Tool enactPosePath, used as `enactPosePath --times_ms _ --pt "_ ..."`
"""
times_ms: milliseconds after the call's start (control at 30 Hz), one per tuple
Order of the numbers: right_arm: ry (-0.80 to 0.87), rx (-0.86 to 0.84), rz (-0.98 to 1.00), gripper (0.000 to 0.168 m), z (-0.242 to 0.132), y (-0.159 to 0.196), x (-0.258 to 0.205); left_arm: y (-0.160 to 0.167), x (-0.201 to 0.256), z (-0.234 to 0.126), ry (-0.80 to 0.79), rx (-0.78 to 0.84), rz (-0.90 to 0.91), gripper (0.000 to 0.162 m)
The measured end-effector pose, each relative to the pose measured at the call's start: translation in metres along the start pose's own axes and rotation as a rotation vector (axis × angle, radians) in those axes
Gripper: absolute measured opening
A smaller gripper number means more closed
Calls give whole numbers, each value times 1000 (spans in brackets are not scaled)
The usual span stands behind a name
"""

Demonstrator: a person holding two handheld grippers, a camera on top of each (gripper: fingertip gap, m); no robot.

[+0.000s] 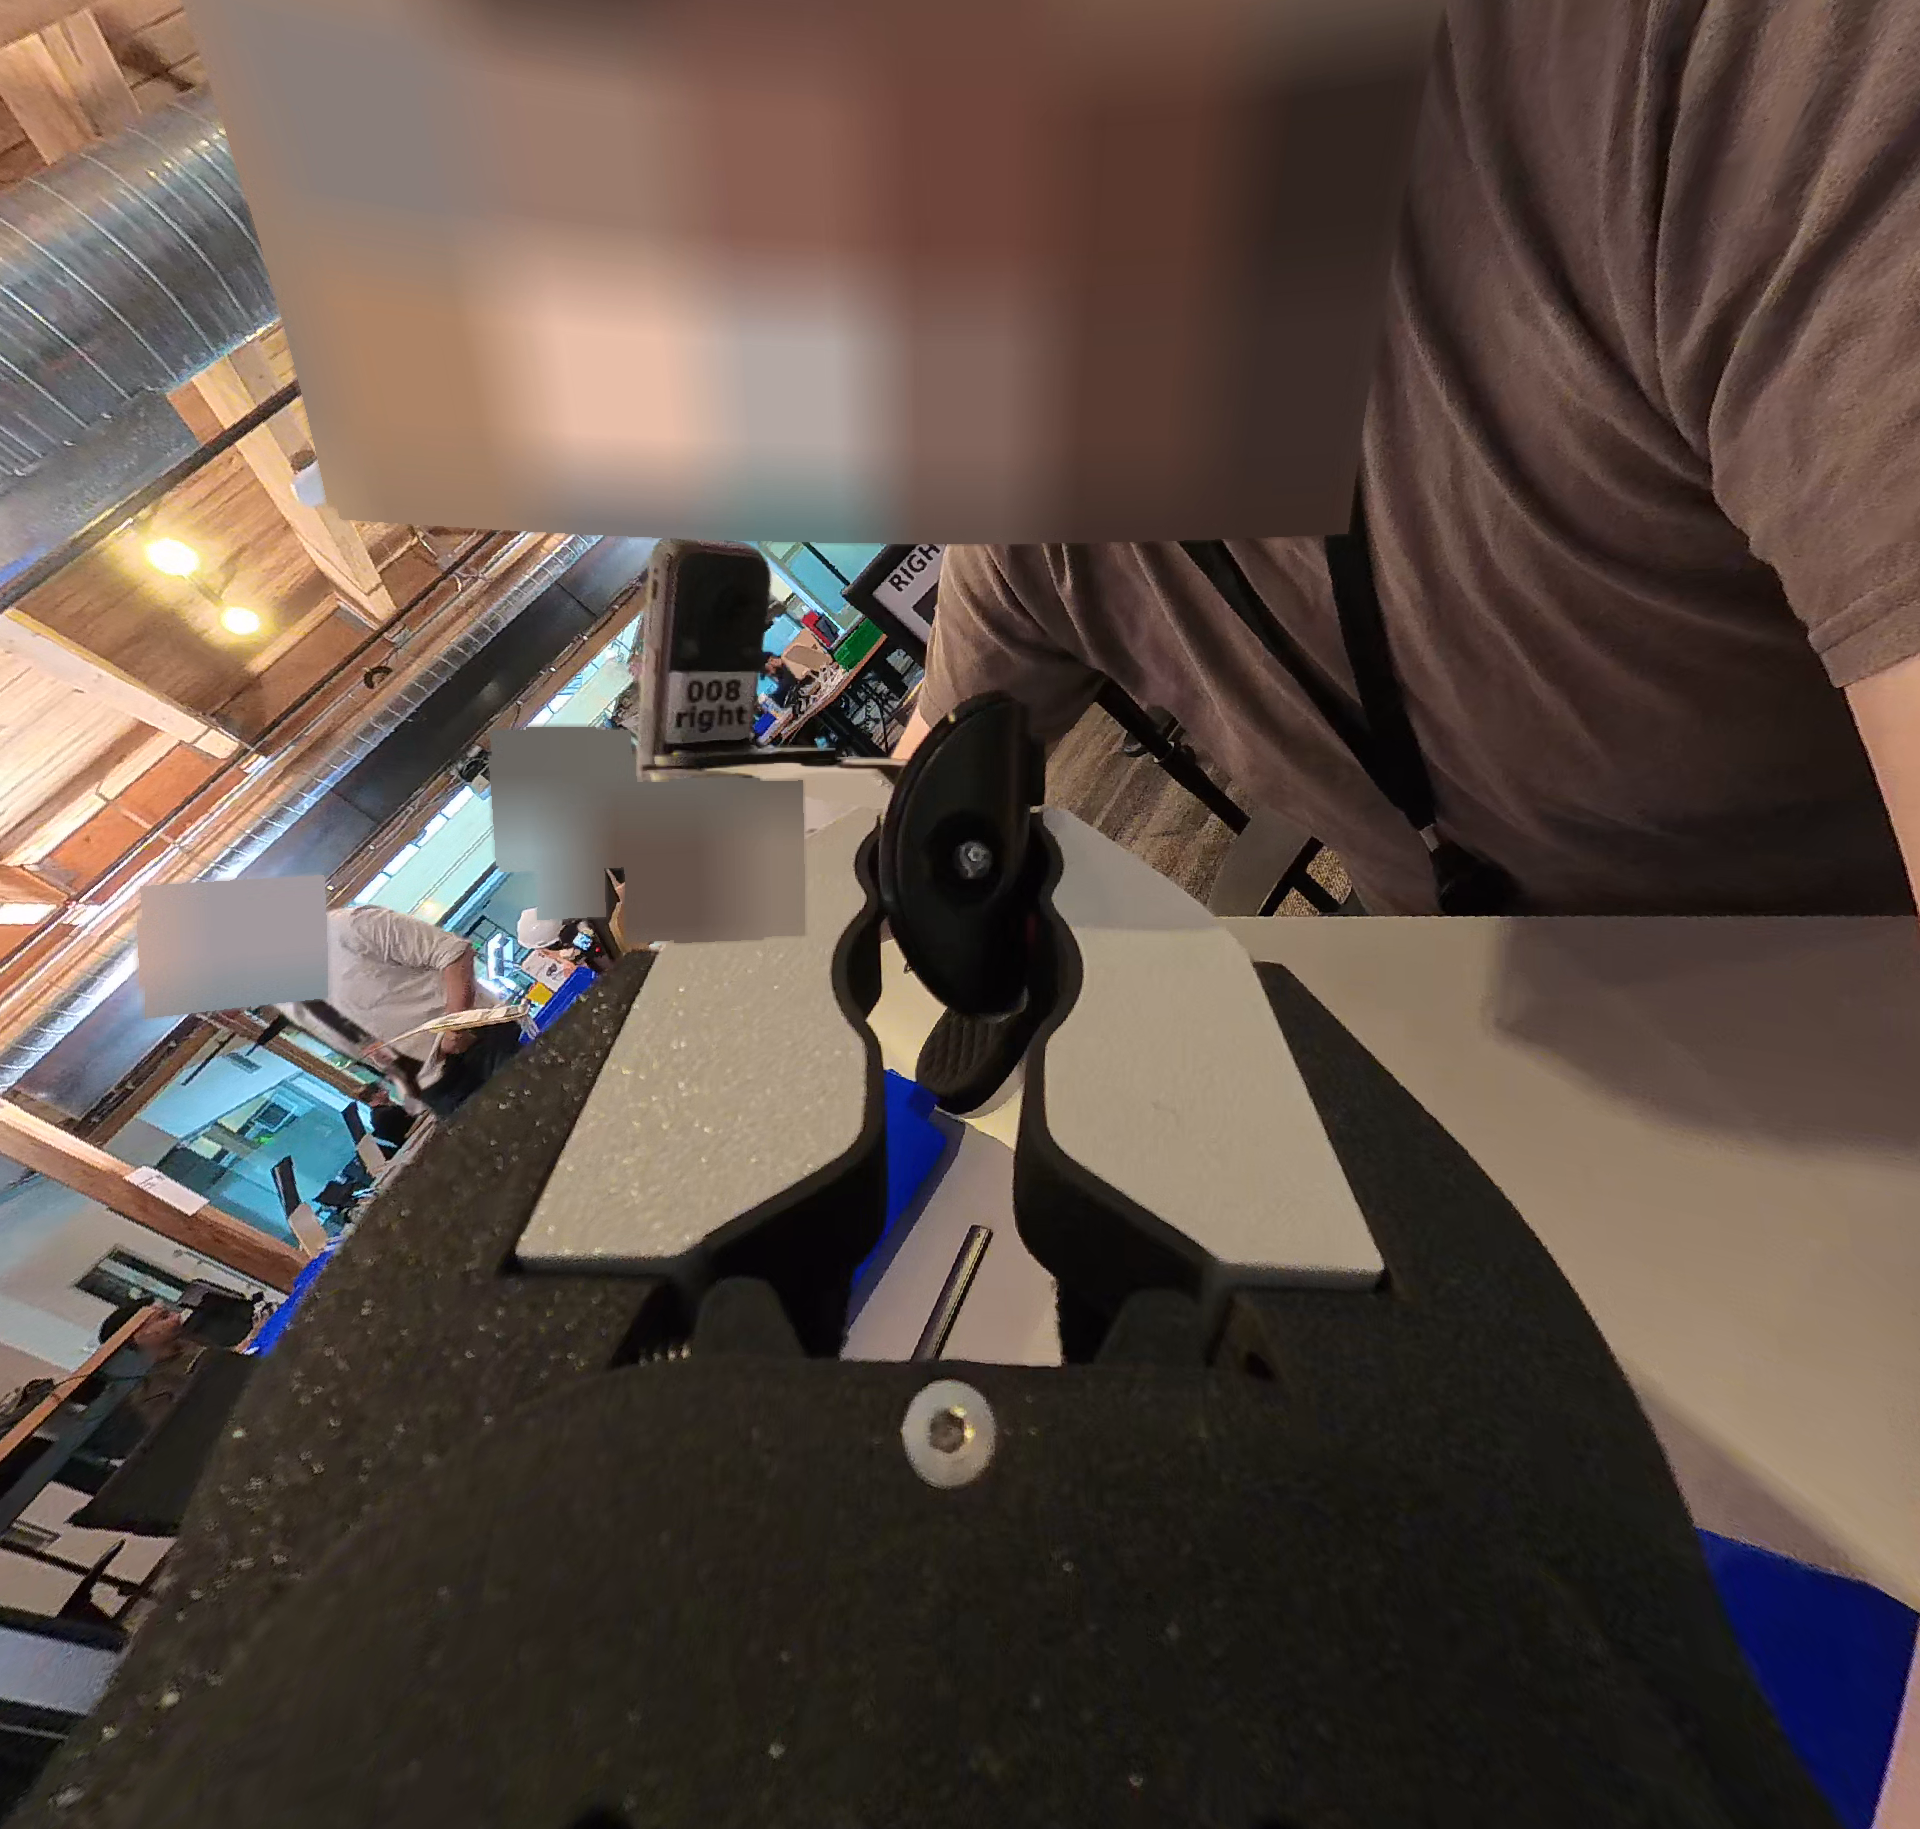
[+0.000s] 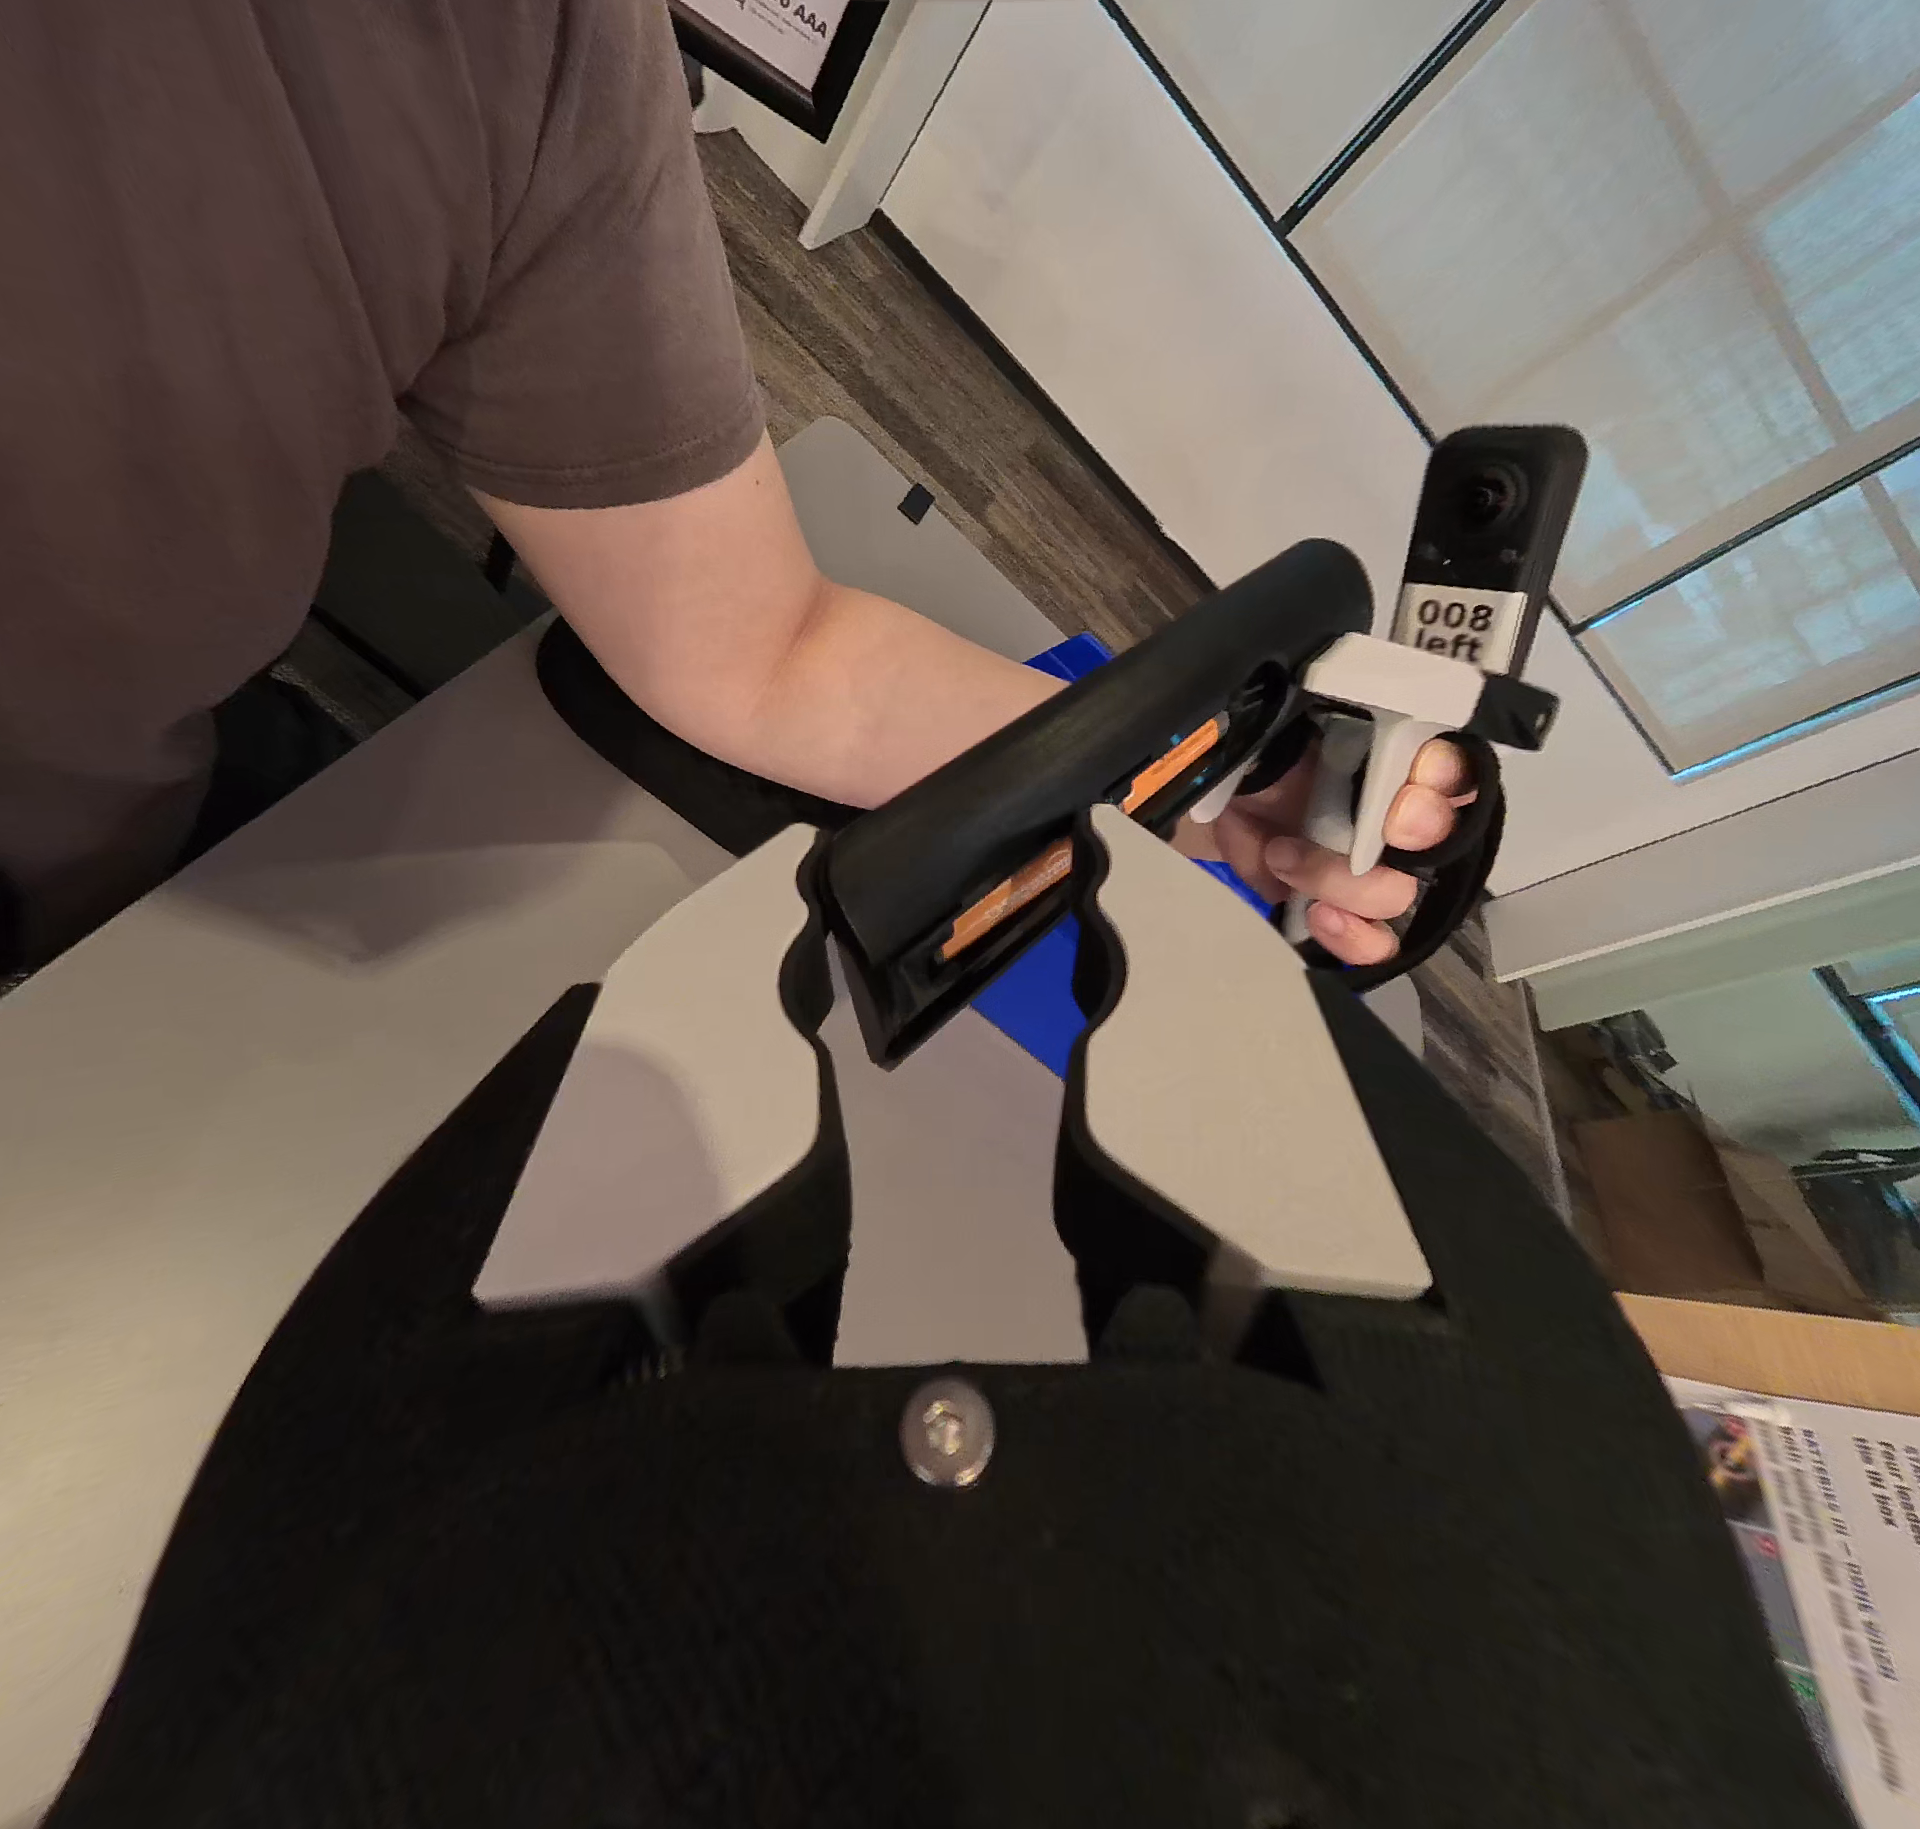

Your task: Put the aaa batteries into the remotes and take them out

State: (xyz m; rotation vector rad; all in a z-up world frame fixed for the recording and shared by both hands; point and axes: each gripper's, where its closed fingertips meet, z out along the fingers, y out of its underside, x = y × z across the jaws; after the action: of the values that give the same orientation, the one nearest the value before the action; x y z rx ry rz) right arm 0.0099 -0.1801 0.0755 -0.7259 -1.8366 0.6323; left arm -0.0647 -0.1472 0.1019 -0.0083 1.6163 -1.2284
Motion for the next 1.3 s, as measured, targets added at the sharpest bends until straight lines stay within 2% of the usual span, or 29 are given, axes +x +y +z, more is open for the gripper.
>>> enactPosePath --times_ms 267,367,800,967,1100,1200,1300 --pt "60 -43 0 47 -1 11 4 -1 0 0 -4 -2 11 23" --pt "97 -44 -61 42 -1 9 5 -2 -1 -1 -8 2 6 23" --pt "39 -85 -36 41 -1 13 0 0 -1 1 4 9 -10 24" --pt "98 -83 -63 39 -4 13 5 1 -4 0 -14 1 -11 24" --pt "65 -98 -9 42 -3 22 1 5 -3 1 -4 -18 -25 24" --pt "110 -73 38 39 -7 22 8 5 -8 -1 -31 -6 -29 24" --pt "170 -41 131 55 -13 29 16 9 -11 -1 -45 -23 -36 24"
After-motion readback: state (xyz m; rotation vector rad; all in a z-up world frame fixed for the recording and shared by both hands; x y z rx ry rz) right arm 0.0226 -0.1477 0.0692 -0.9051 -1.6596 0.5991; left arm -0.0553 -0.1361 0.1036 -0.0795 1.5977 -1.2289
